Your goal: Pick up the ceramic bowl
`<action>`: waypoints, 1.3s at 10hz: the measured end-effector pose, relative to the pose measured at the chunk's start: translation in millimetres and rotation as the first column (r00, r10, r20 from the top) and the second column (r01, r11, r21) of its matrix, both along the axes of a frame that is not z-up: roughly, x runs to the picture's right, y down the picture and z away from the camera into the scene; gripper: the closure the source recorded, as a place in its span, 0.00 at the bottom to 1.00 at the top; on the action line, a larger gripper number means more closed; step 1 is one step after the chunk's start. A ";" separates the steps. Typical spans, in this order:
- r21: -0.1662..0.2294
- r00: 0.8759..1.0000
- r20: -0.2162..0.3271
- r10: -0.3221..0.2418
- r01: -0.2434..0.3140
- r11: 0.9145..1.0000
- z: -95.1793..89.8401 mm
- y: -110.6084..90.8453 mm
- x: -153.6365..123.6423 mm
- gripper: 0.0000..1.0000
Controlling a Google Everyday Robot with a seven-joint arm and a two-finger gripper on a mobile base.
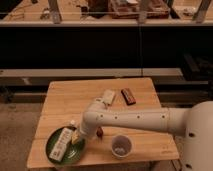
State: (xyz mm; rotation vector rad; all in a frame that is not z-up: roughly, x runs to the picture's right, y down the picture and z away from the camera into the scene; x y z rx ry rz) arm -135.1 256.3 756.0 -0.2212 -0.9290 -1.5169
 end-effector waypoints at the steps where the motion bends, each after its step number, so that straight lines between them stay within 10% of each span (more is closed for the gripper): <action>1: -0.003 1.000 -0.002 0.004 -0.004 1.000 -5.4 -4.4 -0.6 0.67; 4: -0.008 1.000 0.004 0.004 -0.004 1.000 -1.8 0.1 -3.7 0.65; 7: 0.016 1.000 0.012 0.013 -0.013 1.000 10.7 9.3 -3.4 0.89; 13: 0.080 0.997 0.049 0.051 -0.055 0.995 -44.9 -44.5 -1.9 0.97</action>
